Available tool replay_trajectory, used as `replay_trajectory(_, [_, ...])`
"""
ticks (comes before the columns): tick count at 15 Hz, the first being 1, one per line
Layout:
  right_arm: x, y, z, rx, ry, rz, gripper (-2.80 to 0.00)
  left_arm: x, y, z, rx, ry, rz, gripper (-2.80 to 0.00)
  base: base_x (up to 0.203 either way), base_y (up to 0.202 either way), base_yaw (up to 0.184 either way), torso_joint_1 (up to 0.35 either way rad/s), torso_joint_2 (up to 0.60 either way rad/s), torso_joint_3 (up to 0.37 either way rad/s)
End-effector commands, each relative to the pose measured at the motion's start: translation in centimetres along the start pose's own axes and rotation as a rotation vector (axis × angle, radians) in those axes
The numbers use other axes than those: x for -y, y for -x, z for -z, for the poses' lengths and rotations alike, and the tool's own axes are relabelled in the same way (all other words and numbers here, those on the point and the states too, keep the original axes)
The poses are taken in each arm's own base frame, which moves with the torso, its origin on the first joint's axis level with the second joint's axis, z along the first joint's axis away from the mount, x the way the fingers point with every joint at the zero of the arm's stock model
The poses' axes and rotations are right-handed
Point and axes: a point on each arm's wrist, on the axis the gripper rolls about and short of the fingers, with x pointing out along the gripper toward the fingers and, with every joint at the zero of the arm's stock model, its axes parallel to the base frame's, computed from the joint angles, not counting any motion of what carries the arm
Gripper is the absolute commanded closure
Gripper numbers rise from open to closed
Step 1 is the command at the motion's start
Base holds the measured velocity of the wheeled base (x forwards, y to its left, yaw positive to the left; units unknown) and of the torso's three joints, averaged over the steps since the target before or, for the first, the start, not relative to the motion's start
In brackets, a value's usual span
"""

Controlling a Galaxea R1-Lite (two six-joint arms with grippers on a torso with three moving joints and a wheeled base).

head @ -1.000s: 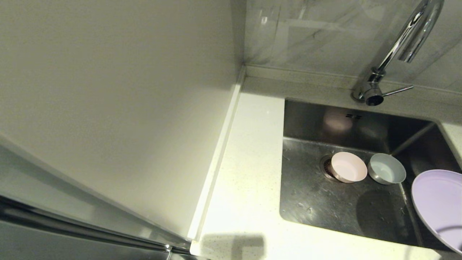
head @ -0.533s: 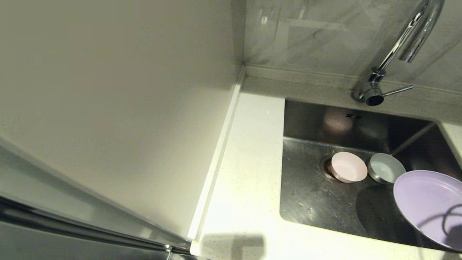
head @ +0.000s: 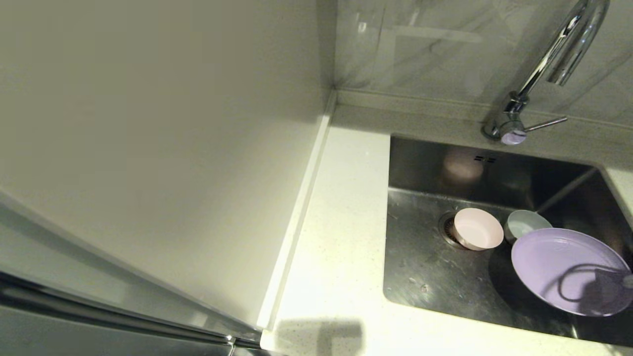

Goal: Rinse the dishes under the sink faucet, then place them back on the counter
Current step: Put a plate into the sink

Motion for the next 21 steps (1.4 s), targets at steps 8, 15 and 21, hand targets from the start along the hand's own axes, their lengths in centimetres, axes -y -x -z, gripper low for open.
replay_trajectory(8, [-2.7,-4.9,1.2,-0.074,0.103,0.047,0.00,0.0,0.0,0.1,-0.002,0.000,-0.001,0.00,0.000,0.000,0.000,0.000,0.00,0.000])
replay_trajectory(15, [-4.6,-4.1,0.9,-0.009,0.164,0.068,0.00,0.0,0.0,0.1,-0.002,0.000,-0.001,0.00,0.000,0.000,0.000,0.000,0.00,0.000])
replay_trajectory(21, [-5.7,0.3,0.2,0.071,0.177,0.095,0.00,0.0,0.0,0.1,-0.002,0.000,0.000,0.00,0.000,0.000,0.000,0.006,0.00,-0.004])
